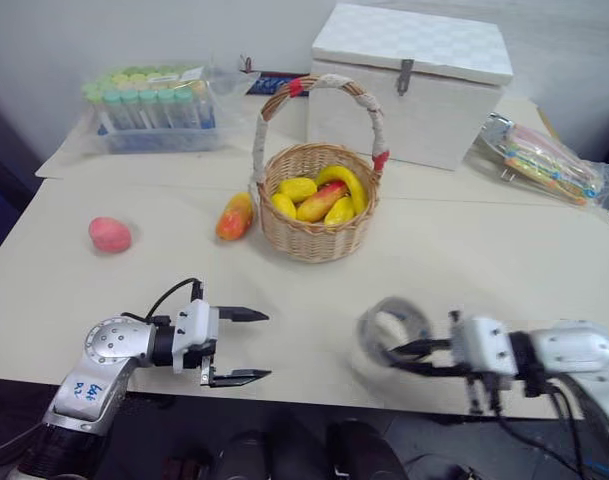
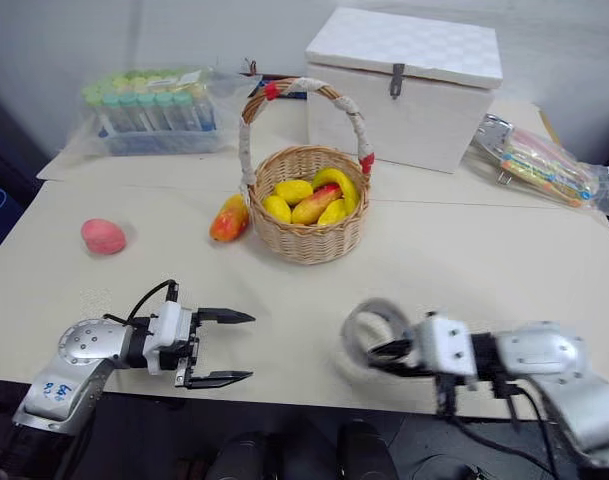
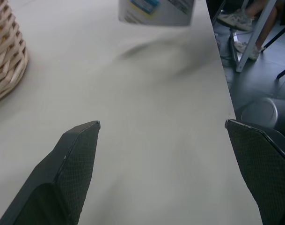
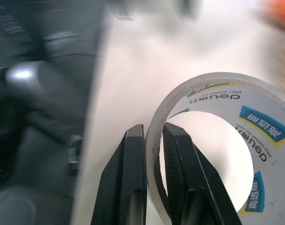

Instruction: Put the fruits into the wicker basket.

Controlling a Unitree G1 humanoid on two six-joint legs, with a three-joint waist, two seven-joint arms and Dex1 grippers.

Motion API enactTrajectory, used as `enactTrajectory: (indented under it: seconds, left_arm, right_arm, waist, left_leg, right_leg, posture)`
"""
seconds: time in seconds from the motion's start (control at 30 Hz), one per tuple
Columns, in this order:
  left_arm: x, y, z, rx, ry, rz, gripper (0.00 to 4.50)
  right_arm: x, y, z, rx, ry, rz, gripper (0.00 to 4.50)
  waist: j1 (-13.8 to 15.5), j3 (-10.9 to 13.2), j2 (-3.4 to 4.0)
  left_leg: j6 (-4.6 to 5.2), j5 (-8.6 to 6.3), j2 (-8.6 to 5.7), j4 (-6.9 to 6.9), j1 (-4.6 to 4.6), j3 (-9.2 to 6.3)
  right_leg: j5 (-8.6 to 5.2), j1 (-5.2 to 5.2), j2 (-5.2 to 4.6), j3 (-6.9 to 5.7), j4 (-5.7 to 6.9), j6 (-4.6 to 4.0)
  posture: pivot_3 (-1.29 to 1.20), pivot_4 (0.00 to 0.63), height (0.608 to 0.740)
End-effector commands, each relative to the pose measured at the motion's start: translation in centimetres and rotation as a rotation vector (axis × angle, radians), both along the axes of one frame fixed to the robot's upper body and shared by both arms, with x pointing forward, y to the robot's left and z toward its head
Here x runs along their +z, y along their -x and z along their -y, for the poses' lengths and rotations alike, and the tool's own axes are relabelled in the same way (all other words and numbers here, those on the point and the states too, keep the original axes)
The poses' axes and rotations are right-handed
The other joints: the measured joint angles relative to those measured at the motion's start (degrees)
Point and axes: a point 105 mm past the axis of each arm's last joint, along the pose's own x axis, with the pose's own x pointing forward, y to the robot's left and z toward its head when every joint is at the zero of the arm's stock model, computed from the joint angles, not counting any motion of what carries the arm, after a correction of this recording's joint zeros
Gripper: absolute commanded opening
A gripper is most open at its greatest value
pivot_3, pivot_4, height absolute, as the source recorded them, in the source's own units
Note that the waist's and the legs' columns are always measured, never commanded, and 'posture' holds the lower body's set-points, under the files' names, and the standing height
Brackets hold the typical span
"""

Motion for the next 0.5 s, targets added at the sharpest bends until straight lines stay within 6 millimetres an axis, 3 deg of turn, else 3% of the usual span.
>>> enactTrajectory:
  seconds: [0.03, 0.13, 0.23, 0.37, 0.47, 0.5]
  left_arm:
    - [1.8, -0.4, 1.5, -0.001, 0.115, 0.013, 4.50]
    - [2.3, -0.1, 3.0, -0.073, 0.141, 0.006, 4.50]
    - [2.8, -1.0, 3.6, -0.079, 0.150, 0.031, 4.50]
    - [3.2, -2.2, 3.6, -0.018, 0.176, 0.050, 4.50]
    - [3.3, -2.3, 3.6, 0.000, 0.185, 0.045, 4.50]
    - [3.2, -2.2, 3.5, 0.003, 0.184, 0.042, 4.50]
  right_arm:
    - [1.5, -1.1, 5.8, -0.167, 0.150, 0.067, 0.20]
    - [1.8, -2.7, 12.5, -0.364, 0.262, 0.062, 0.20]
    - [1.2, -4.2, 16.4, -0.486, 0.337, 0.060, 0.20]
    - [0.0, -5.6, 19.7, -0.616, 0.344, 0.056, 0.20]
    - [-0.2, -5.9, 20.7, -0.647, 0.301, 0.061, 0.20]
    - [0.1, -5.9, 20.7, -0.638, 0.278, 0.073, 0.55]
  waist:
    - [0.04, 0.00, -0.01]
    - [0.07, 0.01, 0.00]
    - [0.01, 0.04, 0.06]
    - [-0.32, 0.10, 0.18]
    - [-0.17, 0.17, 0.32]
    - [-0.15, 0.18, 0.33]
  left_leg:
    - [0.05, -0.01, 0.00, 0.02, 0.03, 0.01]
    - [0.07, 0.01, -0.05, 0.05, 0.05, 0.04]
    - [-0.19, 0.18, -0.07, 0.09, 0.05, 0.13]
    - [-0.26, 0.21, 0.02, 0.17, 0.09, 0.30]
    - [-0.26, 0.21, 0.02, 0.20, 0.09, 0.36]
    - [-0.26, 0.22, 0.04, 0.22, 0.09, 0.36]
  right_leg:
    - [0.01, 0.04, 0.00, 0.01, 0.01, 0.01]
    - [0.02, 0.05, 0.01, 0.06, 0.01, 0.04]
    - [0.03, 0.02, 0.05, 0.13, 0.00, 0.05]
    - [0.03, -0.04, 0.19, 0.28, 0.05, 0.05]
    - [0.03, -0.07, 0.19, 0.34, 0.09, 0.06]
    - [0.03, -0.07, 0.19, 0.34, 0.09, 0.06]
  posture:
    - [0.00, 0.150, 0.740]
    - [0.00, 0.150, 0.740]
    - [0.00, 0.150, 0.740]
    - [0.00, 0.150, 0.740]
    - [0.00, 0.150, 0.740]
    - [0.00, 0.150, 0.740]
